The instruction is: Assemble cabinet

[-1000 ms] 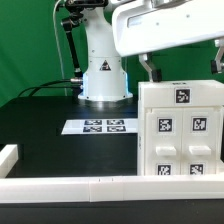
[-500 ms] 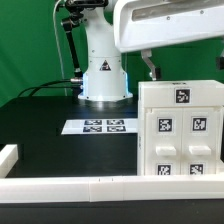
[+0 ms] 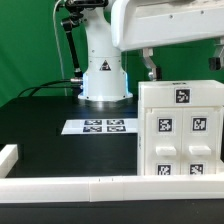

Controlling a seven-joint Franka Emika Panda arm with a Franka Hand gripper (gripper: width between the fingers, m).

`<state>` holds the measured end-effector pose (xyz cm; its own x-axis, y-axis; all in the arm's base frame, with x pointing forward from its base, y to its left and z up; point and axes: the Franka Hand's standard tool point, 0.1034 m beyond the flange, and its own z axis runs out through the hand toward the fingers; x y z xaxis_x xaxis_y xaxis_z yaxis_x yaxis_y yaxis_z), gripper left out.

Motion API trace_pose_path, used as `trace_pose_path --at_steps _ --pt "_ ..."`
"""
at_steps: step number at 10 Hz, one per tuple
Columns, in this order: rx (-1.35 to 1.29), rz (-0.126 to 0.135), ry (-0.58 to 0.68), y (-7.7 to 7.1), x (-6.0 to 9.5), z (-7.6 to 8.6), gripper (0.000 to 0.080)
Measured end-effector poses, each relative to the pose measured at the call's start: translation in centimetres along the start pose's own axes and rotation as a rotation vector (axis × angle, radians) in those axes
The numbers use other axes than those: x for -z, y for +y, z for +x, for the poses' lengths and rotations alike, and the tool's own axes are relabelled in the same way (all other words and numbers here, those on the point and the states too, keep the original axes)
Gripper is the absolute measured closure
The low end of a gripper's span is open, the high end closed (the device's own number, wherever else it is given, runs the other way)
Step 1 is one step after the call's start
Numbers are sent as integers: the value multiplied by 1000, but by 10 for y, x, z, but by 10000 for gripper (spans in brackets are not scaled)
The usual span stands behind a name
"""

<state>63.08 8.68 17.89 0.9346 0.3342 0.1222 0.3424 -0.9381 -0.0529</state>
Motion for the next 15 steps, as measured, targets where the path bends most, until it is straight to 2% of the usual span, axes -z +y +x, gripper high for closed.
trace_pose_path --at_steps 2,3,5,8,12,15 --pt "237 -7 -6 2 0 -1 3" --pt "309 -1 -27 0 -2 -5 3" --pt "541 -22 -65 -5 -6 -9 3" --pt "776 -36 -97 -5 -9 -11 3" --pt "983 -37 -138 -1 -21 -16 3" --pt "977 -43 -146 1 -32 -17 3"
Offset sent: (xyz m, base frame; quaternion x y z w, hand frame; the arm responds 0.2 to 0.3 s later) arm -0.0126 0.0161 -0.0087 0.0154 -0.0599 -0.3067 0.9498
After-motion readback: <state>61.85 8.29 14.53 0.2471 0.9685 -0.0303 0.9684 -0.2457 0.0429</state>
